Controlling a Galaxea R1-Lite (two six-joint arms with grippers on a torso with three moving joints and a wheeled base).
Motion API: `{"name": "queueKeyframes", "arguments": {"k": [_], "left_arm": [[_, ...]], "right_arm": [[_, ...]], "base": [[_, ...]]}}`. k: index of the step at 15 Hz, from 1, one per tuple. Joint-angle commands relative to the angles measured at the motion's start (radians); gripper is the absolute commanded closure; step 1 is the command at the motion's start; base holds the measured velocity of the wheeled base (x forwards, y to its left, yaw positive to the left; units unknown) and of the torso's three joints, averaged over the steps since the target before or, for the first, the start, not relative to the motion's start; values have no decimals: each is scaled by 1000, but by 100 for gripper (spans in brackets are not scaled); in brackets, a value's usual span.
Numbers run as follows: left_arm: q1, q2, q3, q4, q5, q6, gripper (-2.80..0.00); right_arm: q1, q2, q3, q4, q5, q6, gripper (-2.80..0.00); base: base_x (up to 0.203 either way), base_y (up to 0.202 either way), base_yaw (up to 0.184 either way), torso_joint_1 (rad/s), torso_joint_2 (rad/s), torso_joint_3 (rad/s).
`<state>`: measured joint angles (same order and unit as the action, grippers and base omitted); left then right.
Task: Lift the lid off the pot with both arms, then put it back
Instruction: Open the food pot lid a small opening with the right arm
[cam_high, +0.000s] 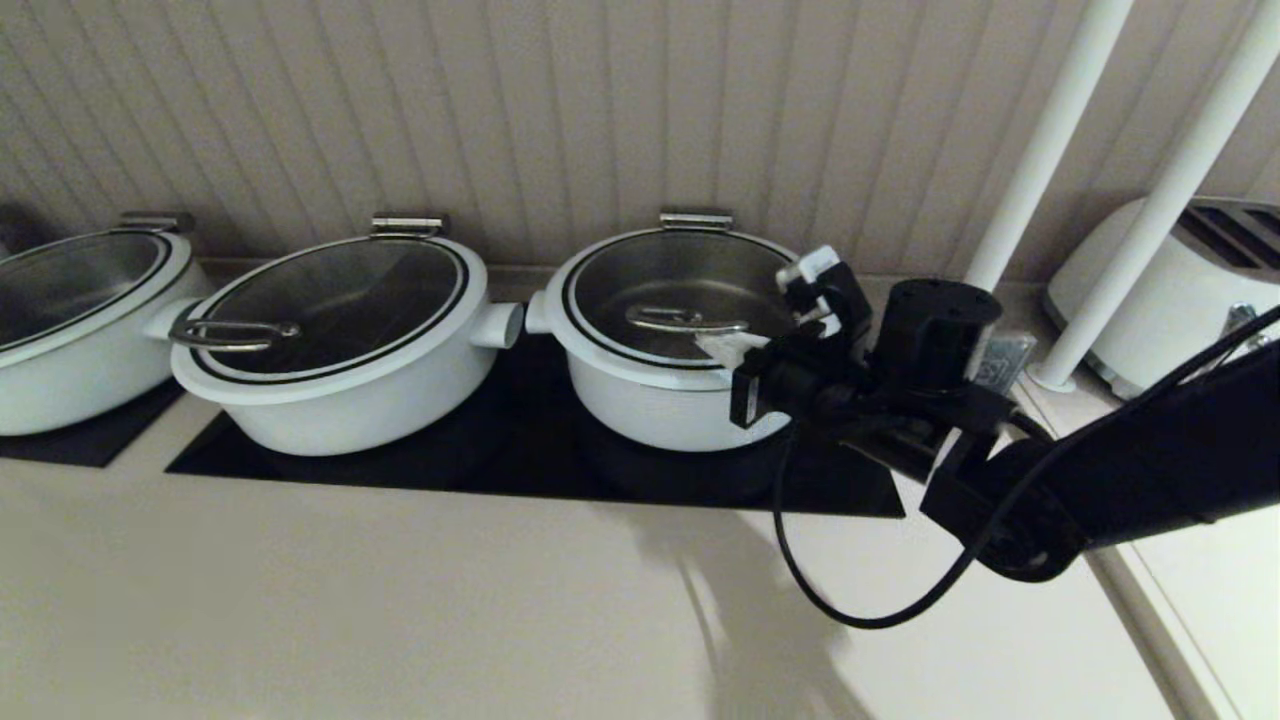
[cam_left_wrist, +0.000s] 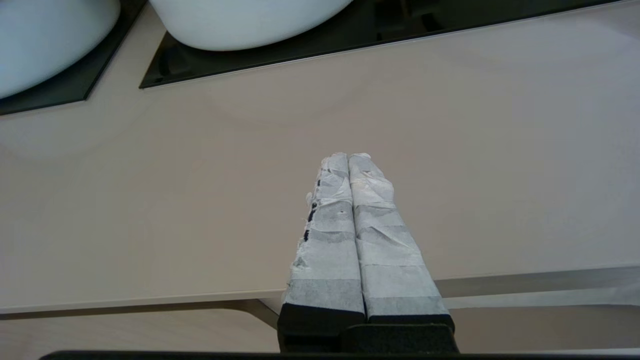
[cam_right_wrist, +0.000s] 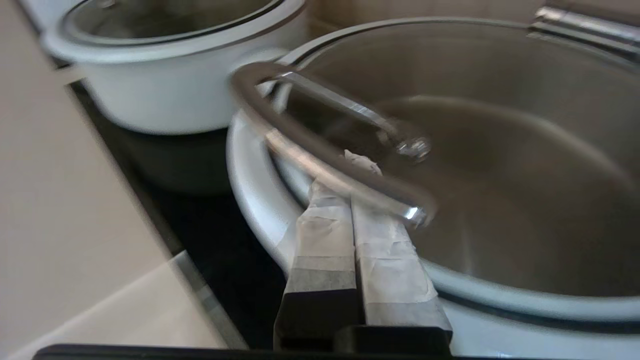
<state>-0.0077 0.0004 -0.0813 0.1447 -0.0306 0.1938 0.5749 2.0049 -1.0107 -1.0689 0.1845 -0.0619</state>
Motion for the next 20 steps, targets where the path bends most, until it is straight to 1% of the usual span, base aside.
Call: {"name": "queueKeyframes", "arguments": {"k": [1, 5, 7, 18, 20], "left_arm": [[0, 0, 0, 1, 0, 1, 0], [0, 0, 0, 2, -2, 0, 0], [0, 1, 23, 3, -3, -13, 0], [0, 0, 23, 3, -5, -14, 0], [0, 1, 23, 3, -5, -14, 0]], "right_arm": [[0, 33, -39, -7, -9, -1, 0], [0, 54, -57, -6, -16, -1, 0], [0, 54, -69, -5, -17, -1, 0], [-3, 21, -75, 0, -31, -4, 0], [-4, 22, -95, 1, -33, -4, 0]], "base": [[0, 0, 0, 0, 0, 0], [0, 0, 0, 0, 0, 0], [0, 0, 0, 0, 0, 0], [0, 0, 0, 0, 0, 0], [0, 0, 0, 0, 0, 0]]}}
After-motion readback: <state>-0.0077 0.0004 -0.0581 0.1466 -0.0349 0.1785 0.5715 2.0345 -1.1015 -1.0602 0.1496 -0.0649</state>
